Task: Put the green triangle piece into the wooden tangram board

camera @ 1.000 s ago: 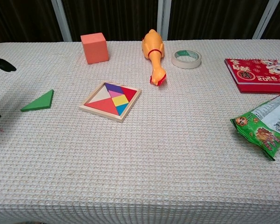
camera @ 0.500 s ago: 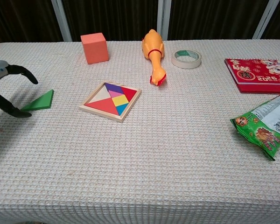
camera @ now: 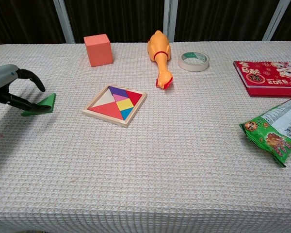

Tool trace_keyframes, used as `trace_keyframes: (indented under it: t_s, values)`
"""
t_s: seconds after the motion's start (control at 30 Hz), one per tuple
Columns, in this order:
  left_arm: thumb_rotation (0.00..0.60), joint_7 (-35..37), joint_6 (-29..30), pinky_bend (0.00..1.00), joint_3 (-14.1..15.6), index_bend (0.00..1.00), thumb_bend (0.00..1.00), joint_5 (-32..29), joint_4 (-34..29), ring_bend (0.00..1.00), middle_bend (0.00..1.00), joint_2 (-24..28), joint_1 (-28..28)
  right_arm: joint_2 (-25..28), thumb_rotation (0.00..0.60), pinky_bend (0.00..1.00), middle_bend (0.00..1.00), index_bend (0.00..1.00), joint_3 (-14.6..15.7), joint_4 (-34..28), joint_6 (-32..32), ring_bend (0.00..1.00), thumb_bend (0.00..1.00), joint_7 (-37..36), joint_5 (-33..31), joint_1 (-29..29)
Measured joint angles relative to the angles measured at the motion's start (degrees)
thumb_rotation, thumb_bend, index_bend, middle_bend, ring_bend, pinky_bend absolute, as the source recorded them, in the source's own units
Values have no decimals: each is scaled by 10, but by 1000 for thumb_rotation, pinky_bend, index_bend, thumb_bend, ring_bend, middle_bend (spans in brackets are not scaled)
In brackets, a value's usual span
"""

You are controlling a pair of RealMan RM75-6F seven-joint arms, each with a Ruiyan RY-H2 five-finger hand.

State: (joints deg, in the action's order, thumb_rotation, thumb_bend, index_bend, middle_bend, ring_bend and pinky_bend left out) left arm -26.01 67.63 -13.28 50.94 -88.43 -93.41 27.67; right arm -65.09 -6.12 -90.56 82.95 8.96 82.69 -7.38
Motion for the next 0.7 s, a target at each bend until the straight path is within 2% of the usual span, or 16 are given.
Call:
trace_keyframes:
  t_s: [0.1, 0.17, 0.7]
  values:
    - [325, 0, -7, 69, -2, 333, 131, -13, 5, 20, 135, -4, 4, 1, 600, 0, 0, 0, 0, 0, 0, 0, 420, -1, 0, 0]
    - [304, -2, -7, 69, -2, 333, 130, -16, 11, 20, 135, -9, 7, 1, 600, 0, 0, 0, 0, 0, 0, 0, 420, -1, 0, 0]
    - [292, -50, 22, 68, 21, 332, 124, -14, 34, 20, 135, -20, 9, -3, 600, 0, 0, 0, 2, 6, 0, 0, 426, -6, 0, -1]
